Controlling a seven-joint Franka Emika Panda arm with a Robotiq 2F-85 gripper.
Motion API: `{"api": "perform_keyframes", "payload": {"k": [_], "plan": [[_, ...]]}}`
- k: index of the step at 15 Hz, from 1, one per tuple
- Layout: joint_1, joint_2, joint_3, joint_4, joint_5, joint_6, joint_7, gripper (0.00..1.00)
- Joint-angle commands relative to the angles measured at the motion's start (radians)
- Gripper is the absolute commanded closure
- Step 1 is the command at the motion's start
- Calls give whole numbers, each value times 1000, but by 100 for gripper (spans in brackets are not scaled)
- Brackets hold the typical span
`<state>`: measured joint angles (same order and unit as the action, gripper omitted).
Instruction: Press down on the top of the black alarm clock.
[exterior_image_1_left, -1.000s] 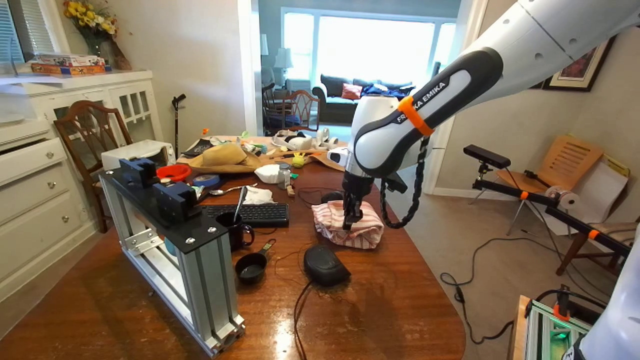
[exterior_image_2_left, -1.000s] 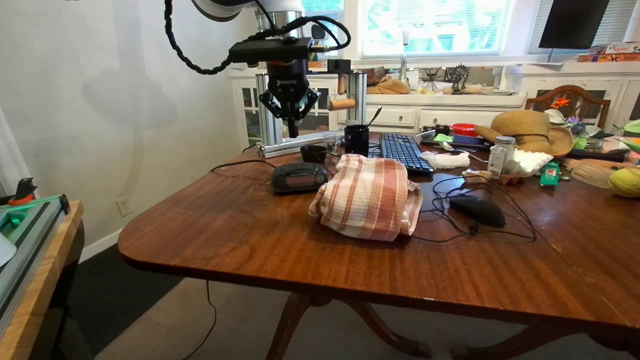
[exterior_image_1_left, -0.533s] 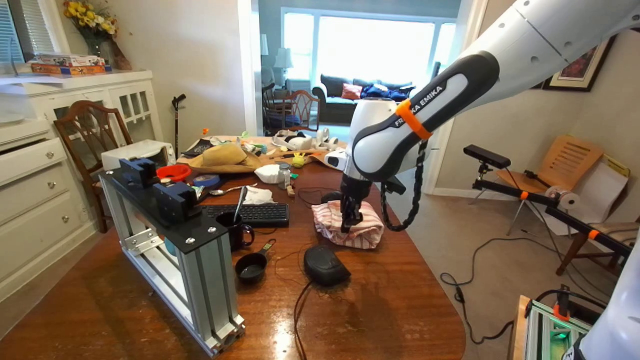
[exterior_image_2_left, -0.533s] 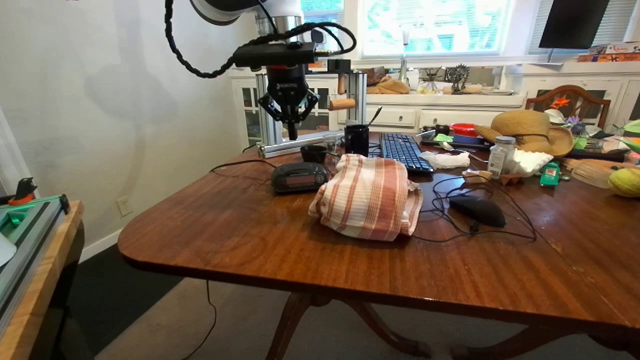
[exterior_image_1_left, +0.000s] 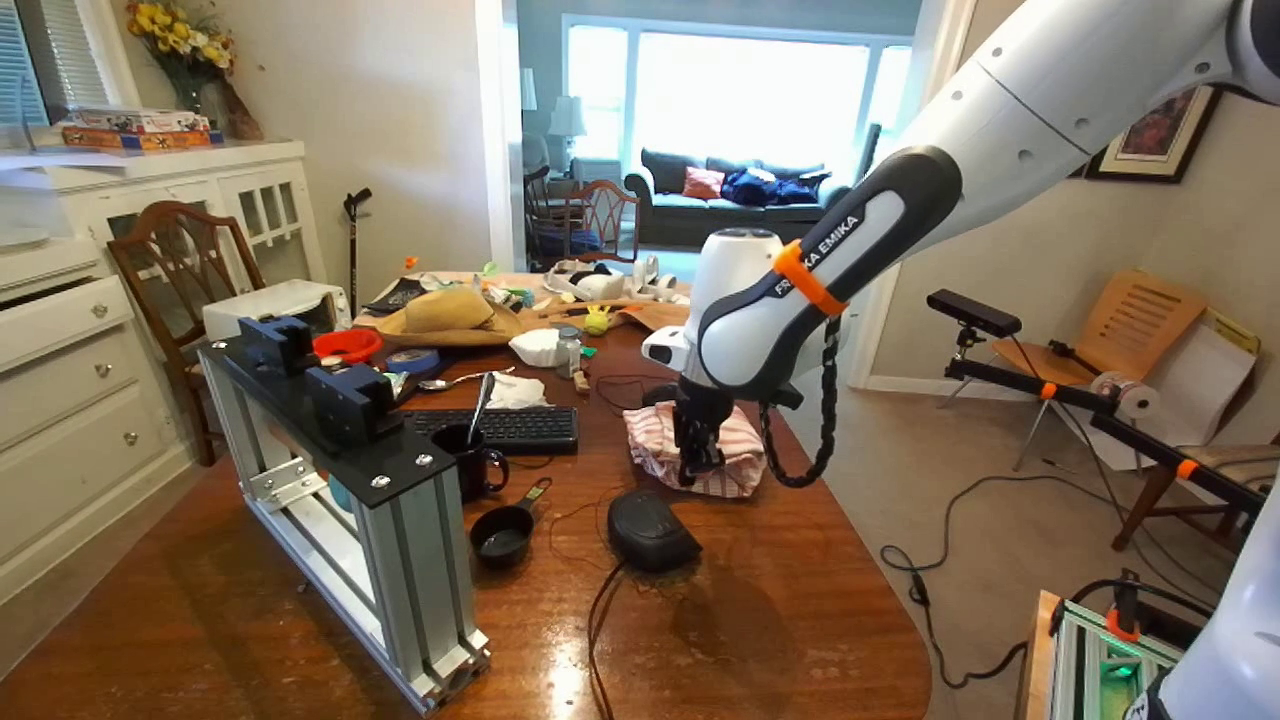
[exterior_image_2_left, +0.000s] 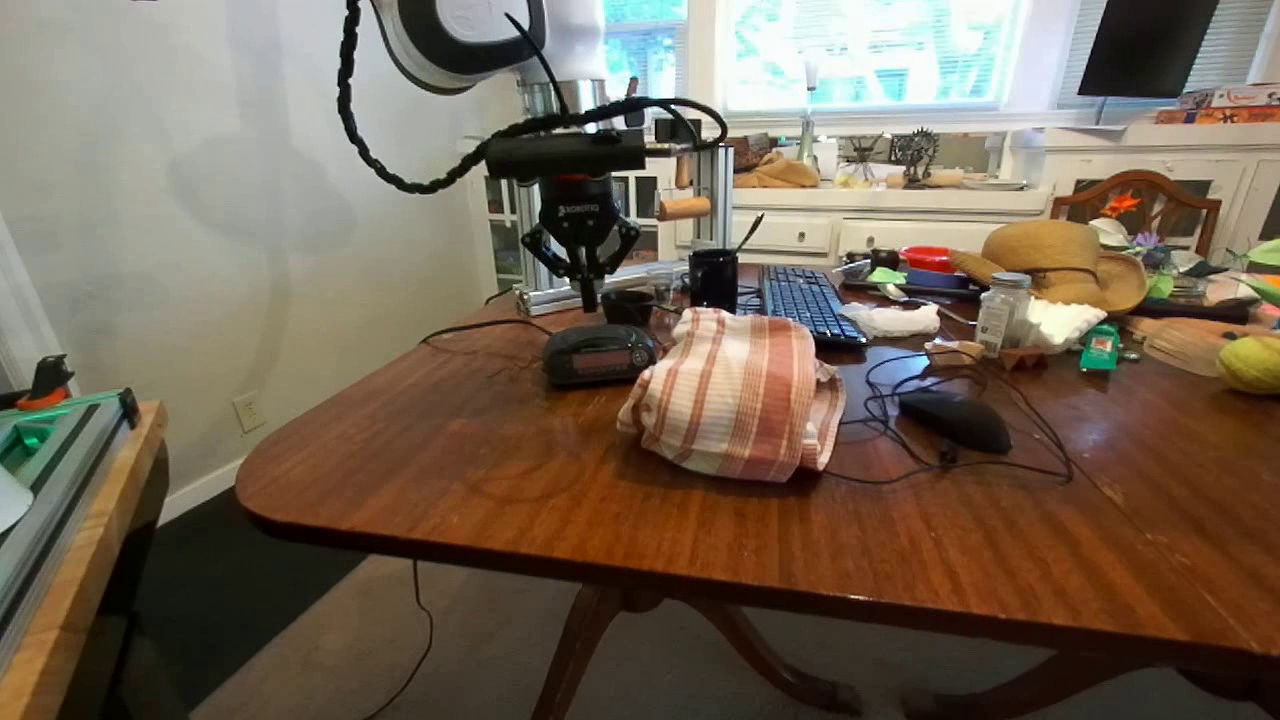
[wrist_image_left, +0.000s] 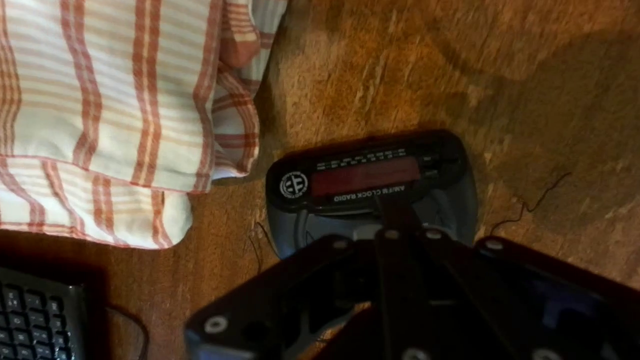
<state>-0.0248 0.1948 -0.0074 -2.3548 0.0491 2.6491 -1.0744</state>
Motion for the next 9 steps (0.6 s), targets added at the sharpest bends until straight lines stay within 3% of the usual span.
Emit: {"api": "perform_keyframes", "payload": {"k": [1,6,9], "plan": [[-14,50,20,4,-63,70,9,100],[-15,91,28,10,-135,117,23,100],[-39,106,64,6,-97,135,-14,100]]}}
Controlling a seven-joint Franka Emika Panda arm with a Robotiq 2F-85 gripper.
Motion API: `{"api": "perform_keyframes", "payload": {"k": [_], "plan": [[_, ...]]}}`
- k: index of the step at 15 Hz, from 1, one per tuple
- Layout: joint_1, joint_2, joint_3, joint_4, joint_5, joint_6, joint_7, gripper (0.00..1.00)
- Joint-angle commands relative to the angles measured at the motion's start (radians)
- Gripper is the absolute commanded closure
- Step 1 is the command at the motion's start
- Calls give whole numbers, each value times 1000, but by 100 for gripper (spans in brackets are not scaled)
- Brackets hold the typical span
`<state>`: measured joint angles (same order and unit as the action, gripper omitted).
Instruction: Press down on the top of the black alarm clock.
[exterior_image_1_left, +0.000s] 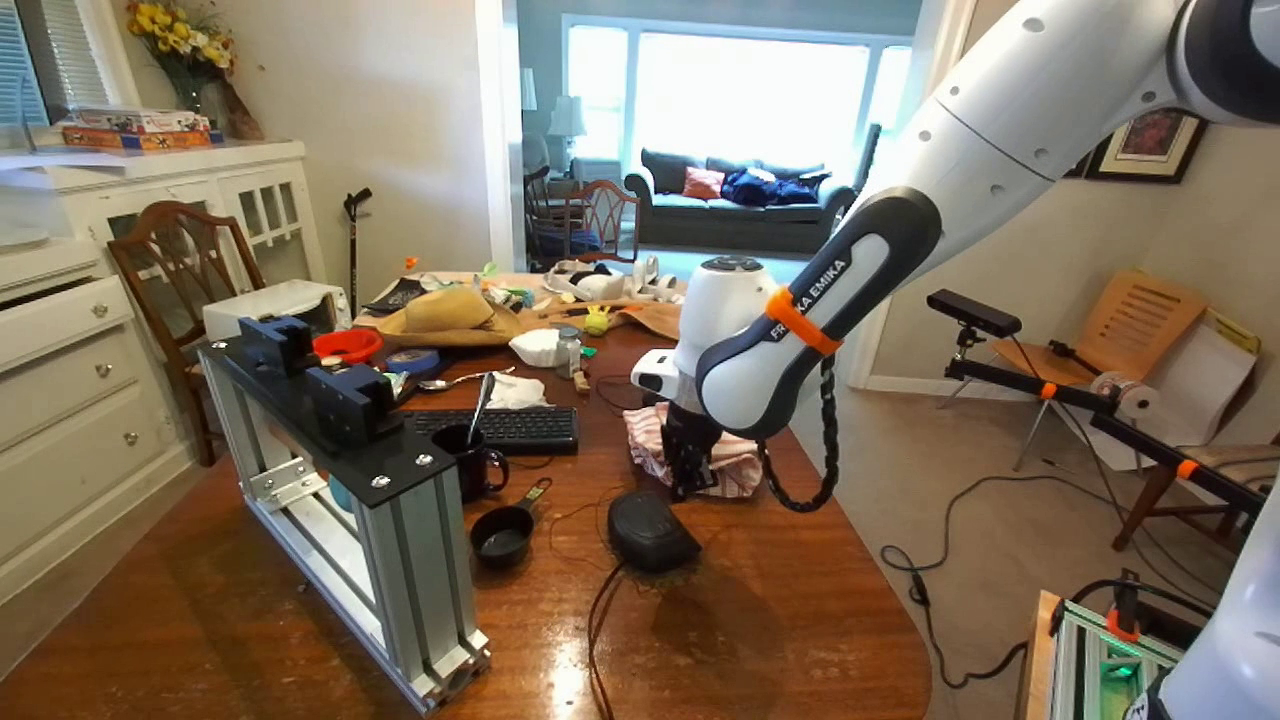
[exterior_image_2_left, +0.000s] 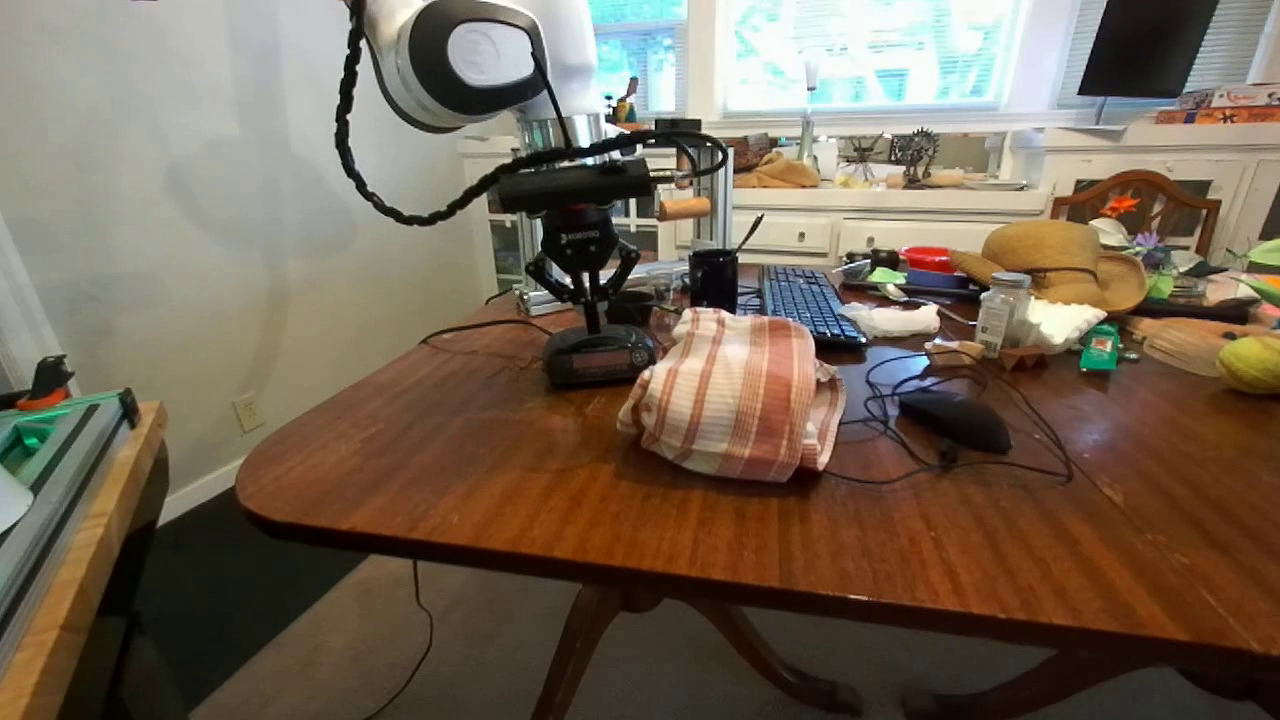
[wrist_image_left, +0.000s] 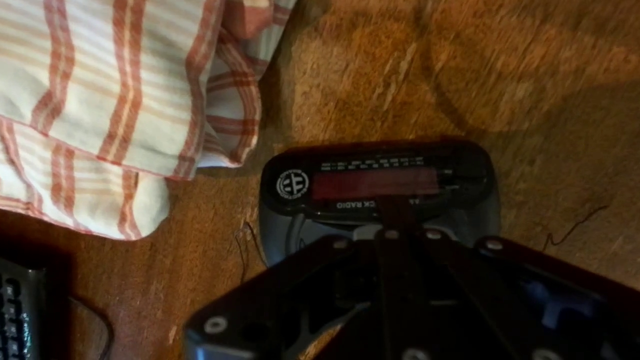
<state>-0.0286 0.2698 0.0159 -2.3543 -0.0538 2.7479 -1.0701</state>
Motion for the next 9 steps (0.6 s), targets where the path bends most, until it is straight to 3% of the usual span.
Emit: {"api": "perform_keyframes", "payload": {"k": [1,9], "plan": [[-42,34,51,5,10,40,-22,100],[-73,54,80,10,-3,44,-32,100]]}}
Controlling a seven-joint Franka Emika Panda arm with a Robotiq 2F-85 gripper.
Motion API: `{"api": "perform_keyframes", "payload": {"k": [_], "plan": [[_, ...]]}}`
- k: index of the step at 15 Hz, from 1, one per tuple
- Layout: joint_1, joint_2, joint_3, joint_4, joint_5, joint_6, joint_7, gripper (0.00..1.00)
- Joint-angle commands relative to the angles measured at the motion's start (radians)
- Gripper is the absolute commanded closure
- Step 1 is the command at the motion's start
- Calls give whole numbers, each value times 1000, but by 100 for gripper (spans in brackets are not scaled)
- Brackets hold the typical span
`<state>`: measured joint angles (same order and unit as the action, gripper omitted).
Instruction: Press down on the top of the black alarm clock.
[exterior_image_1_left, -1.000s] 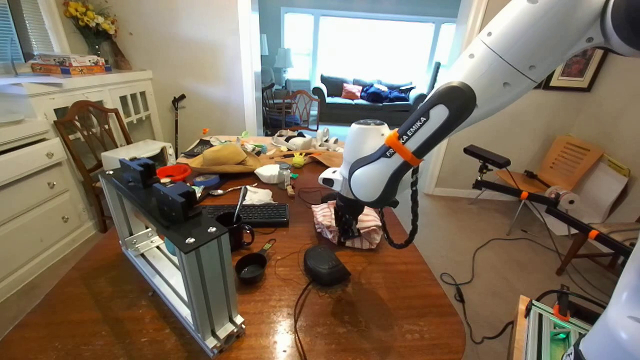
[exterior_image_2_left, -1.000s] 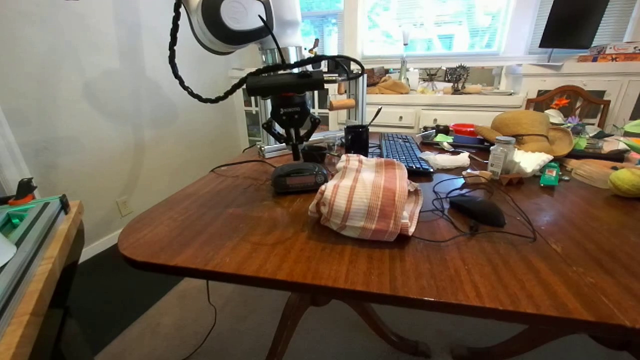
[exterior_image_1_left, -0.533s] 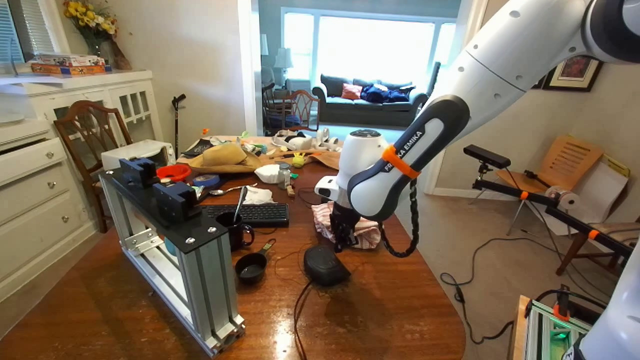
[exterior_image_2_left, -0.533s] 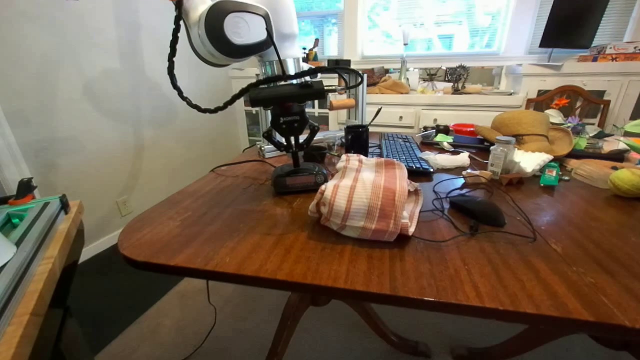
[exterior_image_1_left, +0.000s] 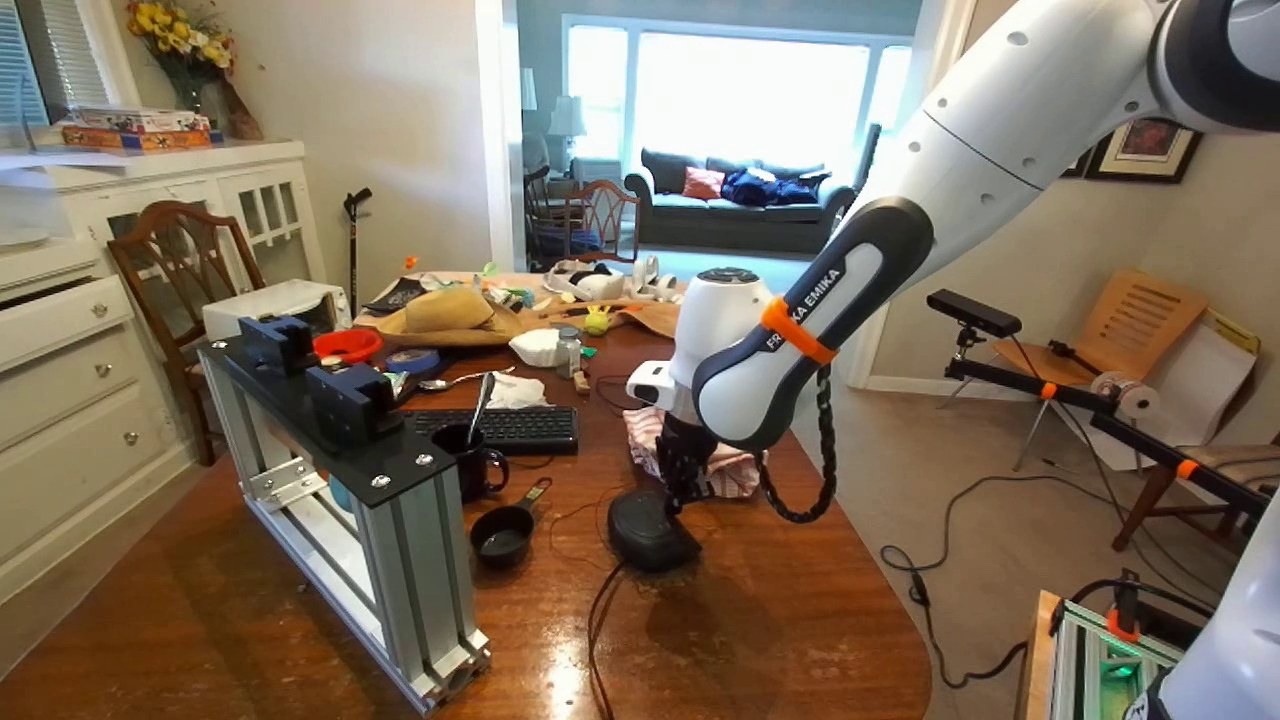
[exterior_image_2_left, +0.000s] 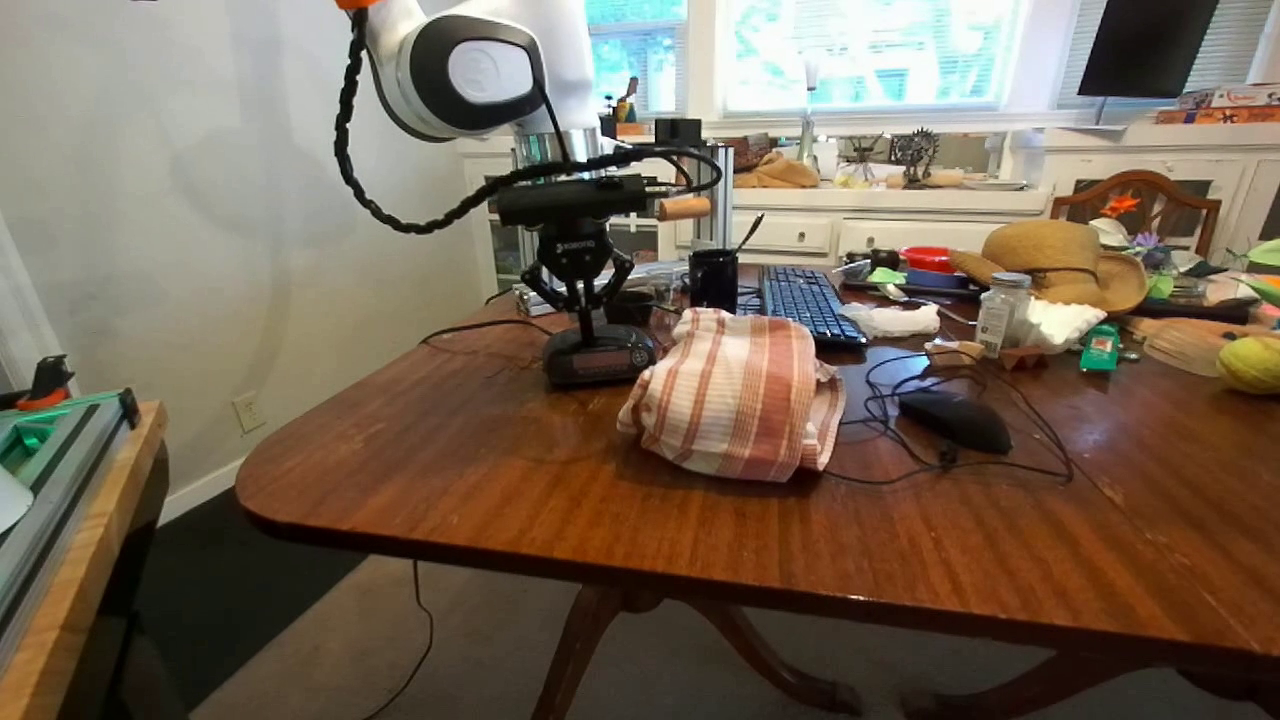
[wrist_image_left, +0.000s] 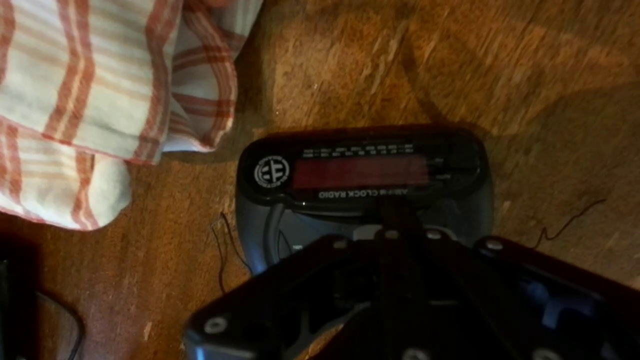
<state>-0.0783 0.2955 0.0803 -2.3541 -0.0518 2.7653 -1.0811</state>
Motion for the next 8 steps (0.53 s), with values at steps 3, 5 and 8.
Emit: {"api": "perform_keyframes", "payload": {"k": [3,5,8], "plan": [[-27,37,15,9,-7,29,-26,100],[-30,45,15,6,-5,24,-29,100],[-35,64,16,1,-7,8,-39,100]]}}
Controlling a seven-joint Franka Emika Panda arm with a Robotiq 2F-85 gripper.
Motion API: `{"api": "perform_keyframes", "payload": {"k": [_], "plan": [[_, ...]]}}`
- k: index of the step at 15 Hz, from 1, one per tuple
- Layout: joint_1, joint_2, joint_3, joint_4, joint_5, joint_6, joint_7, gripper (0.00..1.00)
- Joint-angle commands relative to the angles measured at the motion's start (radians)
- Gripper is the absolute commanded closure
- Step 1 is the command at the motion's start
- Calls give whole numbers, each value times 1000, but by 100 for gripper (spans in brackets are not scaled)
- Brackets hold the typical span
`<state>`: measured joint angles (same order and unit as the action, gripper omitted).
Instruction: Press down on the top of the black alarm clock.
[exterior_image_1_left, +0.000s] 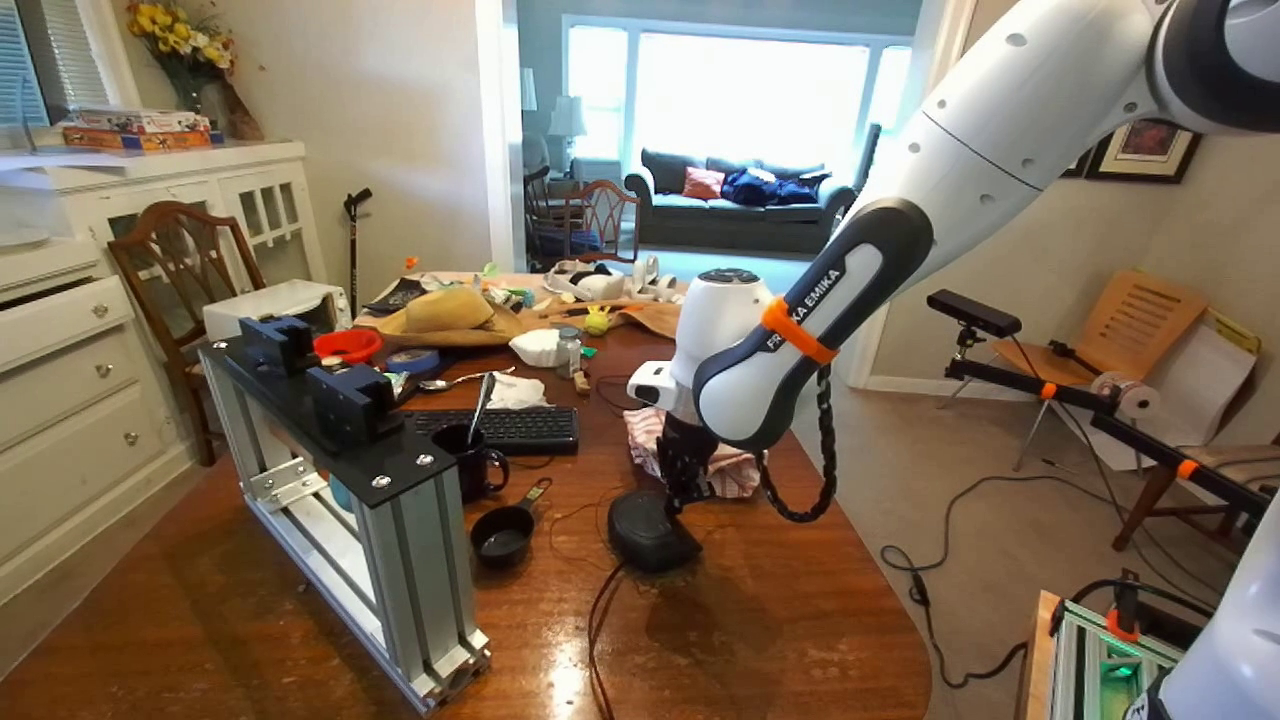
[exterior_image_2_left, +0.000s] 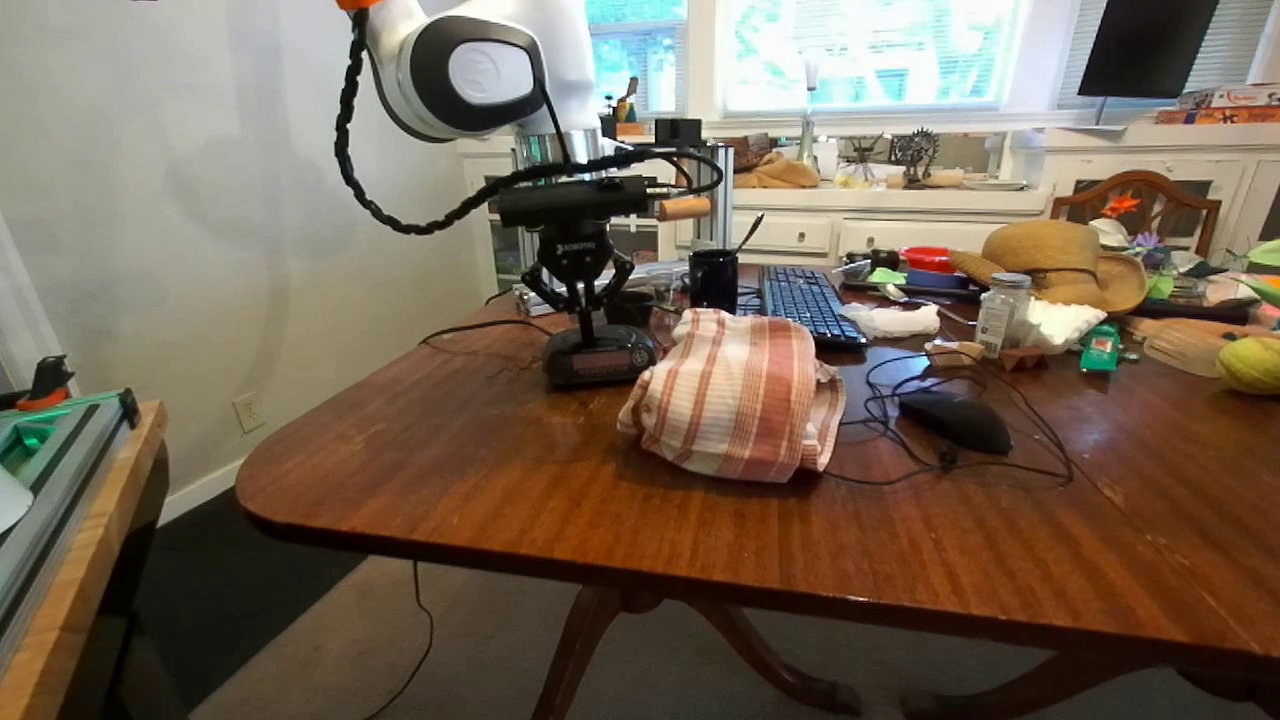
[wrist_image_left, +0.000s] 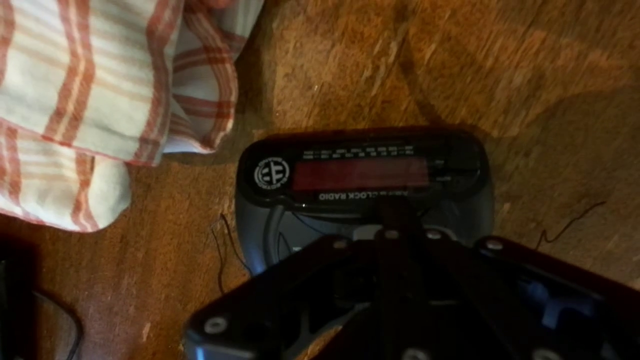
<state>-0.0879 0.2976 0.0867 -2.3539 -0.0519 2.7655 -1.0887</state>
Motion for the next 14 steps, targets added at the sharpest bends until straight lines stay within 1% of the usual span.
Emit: {"api": "perform_keyframes", "payload": {"k": [1,3,6,7,9,10,11,12,13,14], "plan": [[-19,60,3,-1,-21,16,-24,100],[-41,3,49,-6,43,5,-58,100],[-34,-76,56,-30,61,-23,-25,100],[-27,-94,52,-36,60,-23,-13,100],[7,-136,11,-49,6,-6,63,100],[19,-162,-8,-50,-26,-34,101,74],[36,-187,-35,-53,-71,-55,170,72],[50,-212,-59,-57,-119,-66,255,67],[52,-239,-75,-63,-151,-71,332,60],[55,-266,-85,-64,-181,-100,400,51]]}}
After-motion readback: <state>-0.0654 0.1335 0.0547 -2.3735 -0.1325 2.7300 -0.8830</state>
